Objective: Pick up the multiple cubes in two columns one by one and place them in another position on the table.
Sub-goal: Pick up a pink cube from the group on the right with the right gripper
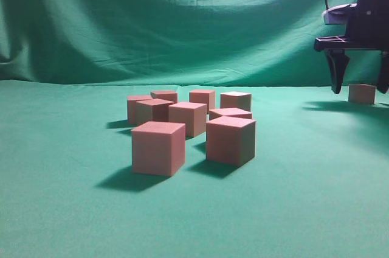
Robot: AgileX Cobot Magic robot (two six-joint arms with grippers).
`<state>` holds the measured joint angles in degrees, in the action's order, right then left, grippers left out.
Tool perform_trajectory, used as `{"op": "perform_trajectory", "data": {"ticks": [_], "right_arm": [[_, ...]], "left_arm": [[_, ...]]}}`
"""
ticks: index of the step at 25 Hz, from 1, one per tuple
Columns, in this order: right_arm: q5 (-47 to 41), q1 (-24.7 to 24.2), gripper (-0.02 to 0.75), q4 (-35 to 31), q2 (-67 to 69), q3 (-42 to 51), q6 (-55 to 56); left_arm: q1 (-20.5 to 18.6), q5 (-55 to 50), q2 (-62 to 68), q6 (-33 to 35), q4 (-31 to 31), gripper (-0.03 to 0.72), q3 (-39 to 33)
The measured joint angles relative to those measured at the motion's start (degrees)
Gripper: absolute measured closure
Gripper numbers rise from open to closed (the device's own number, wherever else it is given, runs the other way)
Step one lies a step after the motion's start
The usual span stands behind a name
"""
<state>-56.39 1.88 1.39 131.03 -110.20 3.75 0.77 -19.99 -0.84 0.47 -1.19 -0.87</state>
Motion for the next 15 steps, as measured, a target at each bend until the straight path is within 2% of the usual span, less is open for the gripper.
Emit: {"op": "perform_trajectory", "data": {"ticks": [5, 15], "right_arm": [[4.11, 0.00, 0.165, 0.72, 0.04, -0.04, 0.00], [3.25, 0.00, 0.165, 0.98, 2.25, -0.29, 0.00]], "left_arm": [[0.00, 0.00, 0.00, 0.00, 0.00, 0.688, 0.00], [0.00, 0.00, 0.00, 0.00, 0.00, 0.688, 0.00]]}}
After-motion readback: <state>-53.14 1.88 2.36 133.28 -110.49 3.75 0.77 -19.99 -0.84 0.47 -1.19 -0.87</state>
